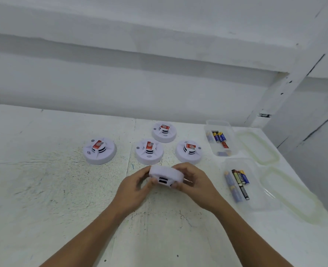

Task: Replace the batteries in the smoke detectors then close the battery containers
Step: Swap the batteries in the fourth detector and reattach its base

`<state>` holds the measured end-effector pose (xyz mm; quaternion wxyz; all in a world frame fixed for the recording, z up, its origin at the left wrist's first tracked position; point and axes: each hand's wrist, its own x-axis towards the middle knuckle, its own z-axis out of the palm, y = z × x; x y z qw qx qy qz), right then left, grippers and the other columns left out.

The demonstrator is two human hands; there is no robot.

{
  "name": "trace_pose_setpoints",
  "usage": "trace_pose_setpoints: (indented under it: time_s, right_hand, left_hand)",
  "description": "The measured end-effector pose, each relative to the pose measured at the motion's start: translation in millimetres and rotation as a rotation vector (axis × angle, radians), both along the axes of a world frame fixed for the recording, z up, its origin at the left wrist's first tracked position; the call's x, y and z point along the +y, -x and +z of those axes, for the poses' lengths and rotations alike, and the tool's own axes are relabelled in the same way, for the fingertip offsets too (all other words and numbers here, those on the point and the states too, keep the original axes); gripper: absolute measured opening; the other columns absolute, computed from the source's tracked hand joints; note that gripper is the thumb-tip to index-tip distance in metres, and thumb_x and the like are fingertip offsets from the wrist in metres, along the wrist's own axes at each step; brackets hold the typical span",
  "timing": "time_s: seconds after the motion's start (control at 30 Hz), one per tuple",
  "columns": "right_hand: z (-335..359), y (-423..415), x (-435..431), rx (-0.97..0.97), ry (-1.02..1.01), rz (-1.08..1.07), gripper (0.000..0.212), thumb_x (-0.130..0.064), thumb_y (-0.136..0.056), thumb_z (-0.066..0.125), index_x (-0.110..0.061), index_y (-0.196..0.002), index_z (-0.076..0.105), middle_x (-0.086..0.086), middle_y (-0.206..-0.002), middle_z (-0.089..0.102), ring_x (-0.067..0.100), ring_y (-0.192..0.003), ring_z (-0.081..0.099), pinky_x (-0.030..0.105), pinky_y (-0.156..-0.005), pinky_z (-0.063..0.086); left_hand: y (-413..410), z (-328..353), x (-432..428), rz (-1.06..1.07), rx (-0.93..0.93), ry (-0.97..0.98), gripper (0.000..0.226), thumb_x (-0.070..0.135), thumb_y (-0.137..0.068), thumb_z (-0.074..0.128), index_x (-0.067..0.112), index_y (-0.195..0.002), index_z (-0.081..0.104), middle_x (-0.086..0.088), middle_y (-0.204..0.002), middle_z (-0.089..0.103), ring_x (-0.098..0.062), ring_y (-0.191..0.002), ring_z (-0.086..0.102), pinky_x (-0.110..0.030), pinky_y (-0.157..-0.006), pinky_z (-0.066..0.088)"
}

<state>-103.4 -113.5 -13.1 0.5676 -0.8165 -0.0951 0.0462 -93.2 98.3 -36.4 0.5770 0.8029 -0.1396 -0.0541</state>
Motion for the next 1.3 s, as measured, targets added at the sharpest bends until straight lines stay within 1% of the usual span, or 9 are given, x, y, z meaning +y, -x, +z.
trace_pose_setpoints:
  time_s: [0.1, 0.23, 0.33, 0.53, 0.63, 0.73, 0.87, 1.07, 1.3]
  right_hand:
    - [8.3, -3.2, 4.1, 0.084, -0.2, -0.079, 0.03, -0.018, -0.085, 0.067, -0.018, -0.114, 0.064, 0.001, -0.109, 0.07, 0.021, -0.1, 0.068, 0.039, -0.084, 0.057]
    - [4.3, -5.0, 11.8, 0.221, -0.369, -0.106, 0.033, -0.021, -0.089, 0.061, -0.015, -0.121, 0.063, 0.007, -0.111, 0.071, 0.027, -0.1, 0.068, 0.05, -0.082, 0.056]
    - [0.2, -5.3, 18.1, 0.265, -0.441, -0.131, 0.031, -0.022, -0.088, 0.06, -0.016, -0.118, 0.065, 0.008, -0.109, 0.072, 0.029, -0.099, 0.069, 0.049, -0.08, 0.057]
    - [-8.7, -3.4, 21.5, 0.261, -0.482, -0.139, 0.028, -0.025, -0.087, 0.058, -0.019, -0.113, 0.067, 0.011, -0.108, 0.072, 0.032, -0.097, 0.069, 0.049, -0.078, 0.057]
    - [-12.3, -1.5, 21.0, 0.242, -0.457, -0.135, 0.028, -0.025, -0.089, 0.058, -0.021, -0.115, 0.066, 0.01, -0.109, 0.072, 0.031, -0.098, 0.069, 0.052, -0.079, 0.056]
    - [-14.9, 0.1, 20.0, 0.234, -0.436, -0.135, 0.029, -0.024, -0.091, 0.056, -0.02, -0.118, 0.065, 0.009, -0.109, 0.071, 0.031, -0.098, 0.069, 0.054, -0.08, 0.056]
    - [-16.6, 2.3, 19.4, 0.23, -0.43, -0.13, 0.031, -0.025, -0.089, 0.057, -0.019, -0.119, 0.065, 0.009, -0.11, 0.071, 0.03, -0.1, 0.069, 0.053, -0.08, 0.056]
    - [-16.3, 4.0, 19.9, 0.215, -0.429, -0.139, 0.03, -0.025, -0.088, 0.058, -0.02, -0.117, 0.065, 0.008, -0.108, 0.072, 0.029, -0.098, 0.069, 0.049, -0.077, 0.058]
    - [-17.0, 5.5, 20.3, 0.207, -0.437, -0.145, 0.028, -0.026, -0.087, 0.059, -0.023, -0.113, 0.067, 0.008, -0.106, 0.073, 0.03, -0.096, 0.07, 0.049, -0.076, 0.058]
  left_hand:
    - [0.3, -2.6, -0.4, 0.012, 0.054, 0.102, 0.039, 0.052, -0.09, 0.047, 0.038, -0.124, 0.056, 0.019, -0.115, 0.065, -0.001, -0.108, 0.06, -0.026, -0.088, 0.048]
    - [-3.3, -10.2, -0.2, 0.073, 0.102, 0.168, 0.029, 0.031, -0.089, 0.053, 0.036, -0.117, 0.06, 0.007, -0.106, 0.07, -0.013, -0.099, 0.065, -0.045, -0.087, 0.054]
    - [-6.0, -12.2, -0.5, 0.118, 0.129, 0.205, 0.027, 0.032, -0.085, 0.055, 0.033, -0.111, 0.063, 0.003, -0.102, 0.071, -0.018, -0.095, 0.067, -0.047, -0.086, 0.054]
    - [-9.2, -16.2, -0.7, 0.159, 0.182, 0.281, 0.034, 0.049, -0.079, 0.06, 0.022, -0.099, 0.065, -0.016, -0.091, 0.067, -0.047, -0.091, 0.06, -0.063, -0.077, 0.049]
    - [-10.1, -16.1, -2.0, 0.169, 0.185, 0.236, 0.036, 0.052, -0.078, 0.06, 0.021, -0.096, 0.064, -0.017, -0.088, 0.067, -0.042, -0.085, 0.062, -0.061, -0.075, 0.051]
    - [-10.1, -14.9, -3.0, 0.172, 0.192, 0.201, 0.038, 0.053, -0.077, 0.057, 0.017, -0.092, 0.062, -0.018, -0.085, 0.064, -0.027, -0.073, 0.059, -0.055, -0.068, 0.053]
    - [-9.1, -13.2, -2.8, 0.178, 0.175, 0.143, 0.032, 0.047, -0.078, 0.053, 0.016, -0.085, 0.058, -0.015, -0.075, 0.058, -0.016, -0.065, 0.05, -0.038, -0.057, 0.043]
    - [-8.3, -15.0, -2.3, 0.178, 0.152, 0.114, 0.02, 0.034, -0.086, 0.053, 0.015, -0.083, 0.057, -0.01, -0.071, 0.056, -0.012, -0.063, 0.048, -0.031, -0.057, 0.04]
    - [-9.5, -18.5, -2.5, 0.177, 0.14, 0.101, 0.026, 0.04, -0.084, 0.053, 0.015, -0.084, 0.057, -0.017, -0.078, 0.059, -0.013, -0.064, 0.05, -0.033, -0.059, 0.041]
